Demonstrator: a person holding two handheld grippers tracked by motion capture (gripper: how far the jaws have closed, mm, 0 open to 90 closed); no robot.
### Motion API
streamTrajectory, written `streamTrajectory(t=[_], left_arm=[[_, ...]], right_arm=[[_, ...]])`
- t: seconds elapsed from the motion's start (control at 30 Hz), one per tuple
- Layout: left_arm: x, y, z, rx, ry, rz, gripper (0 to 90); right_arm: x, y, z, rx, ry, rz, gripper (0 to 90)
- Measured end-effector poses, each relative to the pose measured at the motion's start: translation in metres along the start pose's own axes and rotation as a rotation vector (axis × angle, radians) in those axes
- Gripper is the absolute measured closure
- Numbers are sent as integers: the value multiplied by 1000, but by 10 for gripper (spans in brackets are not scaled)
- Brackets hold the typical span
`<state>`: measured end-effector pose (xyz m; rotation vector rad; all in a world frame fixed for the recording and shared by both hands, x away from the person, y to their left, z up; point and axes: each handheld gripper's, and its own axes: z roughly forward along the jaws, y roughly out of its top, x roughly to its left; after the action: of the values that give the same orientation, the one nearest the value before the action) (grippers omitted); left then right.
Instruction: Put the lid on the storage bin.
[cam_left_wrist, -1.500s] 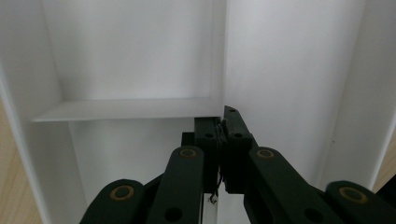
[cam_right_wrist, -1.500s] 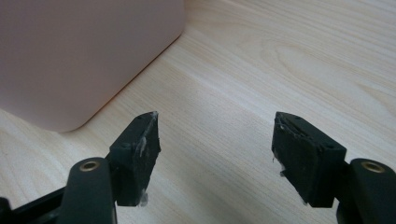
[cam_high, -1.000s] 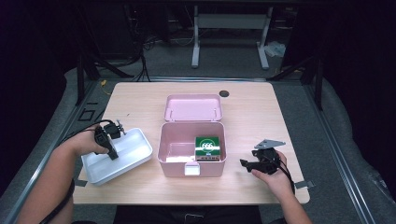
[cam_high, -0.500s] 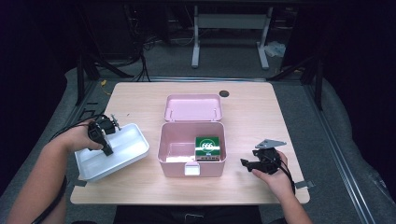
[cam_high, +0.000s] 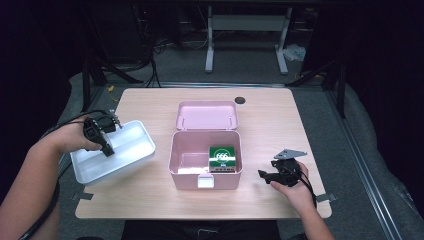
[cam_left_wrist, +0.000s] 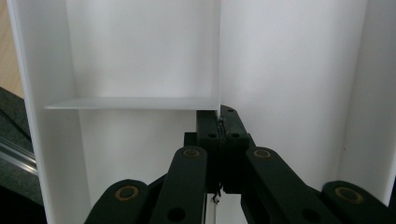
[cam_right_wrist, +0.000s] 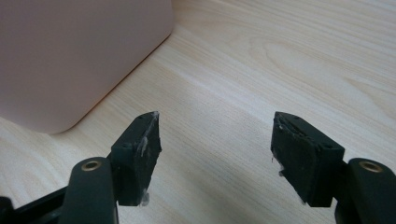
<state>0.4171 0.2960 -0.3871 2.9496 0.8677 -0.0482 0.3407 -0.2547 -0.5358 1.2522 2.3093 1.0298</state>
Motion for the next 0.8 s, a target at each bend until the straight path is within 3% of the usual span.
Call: streamTrajectory(t=[0.27, 0.53, 0.8], left_arm=[[-12, 26, -24, -12, 25, 58, 893], [-35, 75, -31, -24, 28, 160, 894], [-61, 123, -28, -49, 7, 260, 894]], right_arm=[[0, 0, 1, 0, -1, -4, 326], [-1, -1, 0, -2, -11, 1, 326], [-2, -1, 0, -5, -8, -1, 327]])
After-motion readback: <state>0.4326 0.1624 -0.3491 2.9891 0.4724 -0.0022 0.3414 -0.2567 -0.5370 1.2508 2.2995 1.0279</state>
